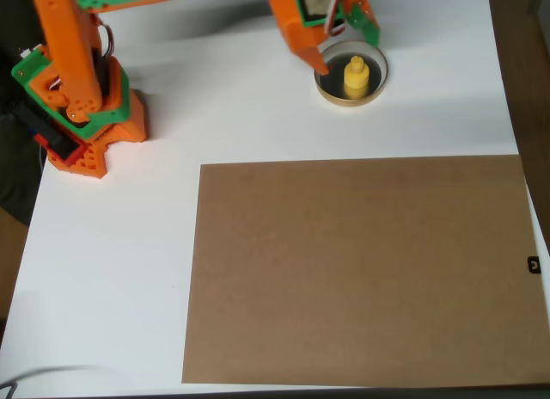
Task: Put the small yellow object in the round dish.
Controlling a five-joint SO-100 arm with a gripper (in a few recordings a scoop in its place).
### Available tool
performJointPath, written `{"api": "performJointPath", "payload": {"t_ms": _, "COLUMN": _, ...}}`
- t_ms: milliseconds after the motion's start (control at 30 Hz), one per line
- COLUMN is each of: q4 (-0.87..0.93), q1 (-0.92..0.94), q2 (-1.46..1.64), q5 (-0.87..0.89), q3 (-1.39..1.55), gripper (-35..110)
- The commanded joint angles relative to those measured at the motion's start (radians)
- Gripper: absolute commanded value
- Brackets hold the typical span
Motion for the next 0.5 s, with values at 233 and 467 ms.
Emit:
{"api": "performJointPath", "payload": {"t_ms": 233, "q4": -0.046, "q1": 0.382, "q2": 0.594, "q5": -0.094, "q3": 0.385, "gripper": 23}}
{"api": "performJointPath", "payload": {"t_ms": 467, "q4": -0.097, "q1": 0.724, "q2": 0.882, "q5": -0.175, "q3": 0.638, "gripper": 23}}
